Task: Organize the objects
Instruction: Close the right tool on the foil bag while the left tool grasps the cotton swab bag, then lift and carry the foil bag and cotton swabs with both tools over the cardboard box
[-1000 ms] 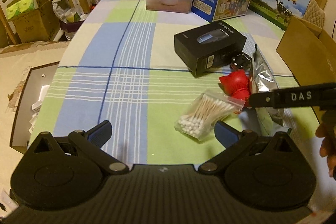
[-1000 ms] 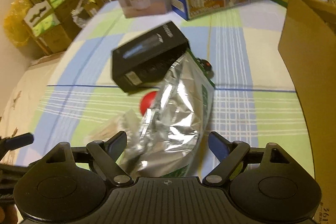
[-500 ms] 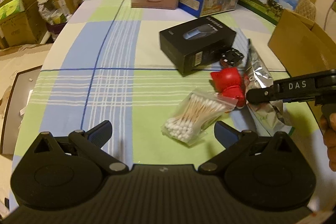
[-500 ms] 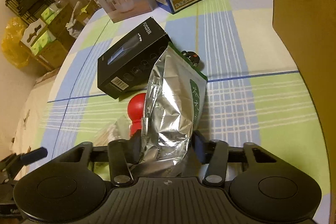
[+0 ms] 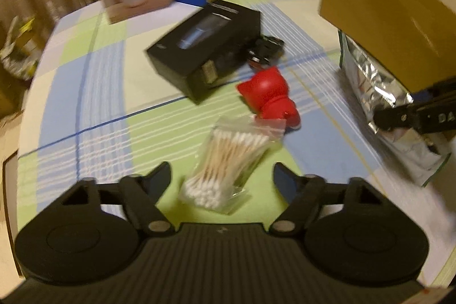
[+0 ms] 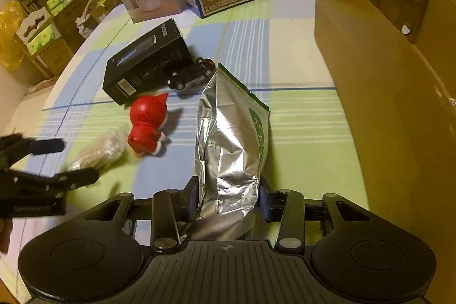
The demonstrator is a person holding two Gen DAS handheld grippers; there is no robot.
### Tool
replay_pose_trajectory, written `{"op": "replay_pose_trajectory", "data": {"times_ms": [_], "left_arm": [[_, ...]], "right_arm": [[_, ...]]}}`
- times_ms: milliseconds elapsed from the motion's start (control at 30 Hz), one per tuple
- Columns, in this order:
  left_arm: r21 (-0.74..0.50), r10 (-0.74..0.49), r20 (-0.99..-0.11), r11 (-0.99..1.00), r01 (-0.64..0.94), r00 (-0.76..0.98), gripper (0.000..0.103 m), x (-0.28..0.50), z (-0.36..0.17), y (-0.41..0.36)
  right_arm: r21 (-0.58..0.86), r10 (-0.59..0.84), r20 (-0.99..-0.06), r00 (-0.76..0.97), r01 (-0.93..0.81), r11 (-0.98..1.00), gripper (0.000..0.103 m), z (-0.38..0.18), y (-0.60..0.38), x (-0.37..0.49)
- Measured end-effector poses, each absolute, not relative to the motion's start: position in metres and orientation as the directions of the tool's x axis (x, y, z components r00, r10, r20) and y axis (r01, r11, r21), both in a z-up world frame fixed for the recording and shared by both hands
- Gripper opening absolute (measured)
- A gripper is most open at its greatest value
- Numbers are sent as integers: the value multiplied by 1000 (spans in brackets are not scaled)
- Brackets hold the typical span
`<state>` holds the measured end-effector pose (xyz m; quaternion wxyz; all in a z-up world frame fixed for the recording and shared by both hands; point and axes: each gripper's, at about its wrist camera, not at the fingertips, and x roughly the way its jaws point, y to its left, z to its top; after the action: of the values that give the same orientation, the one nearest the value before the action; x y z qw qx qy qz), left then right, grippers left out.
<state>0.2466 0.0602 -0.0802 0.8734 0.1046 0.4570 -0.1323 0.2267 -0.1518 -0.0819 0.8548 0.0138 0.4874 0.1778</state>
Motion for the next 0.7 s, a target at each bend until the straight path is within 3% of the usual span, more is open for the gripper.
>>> {"op": "replay_pose_trajectory", "data": {"times_ms": [333, 700], "left_arm": [[40, -145, -867, 933, 358, 476, 27, 264, -94, 55], [-86, -205, -849, 963, 255, 487, 23, 214, -72, 35]], "right_arm": [[178, 320, -823, 469, -321, 930, 38, -81, -153, 215], [191, 341, -816, 466, -339, 921, 37, -71, -160, 184]]}}
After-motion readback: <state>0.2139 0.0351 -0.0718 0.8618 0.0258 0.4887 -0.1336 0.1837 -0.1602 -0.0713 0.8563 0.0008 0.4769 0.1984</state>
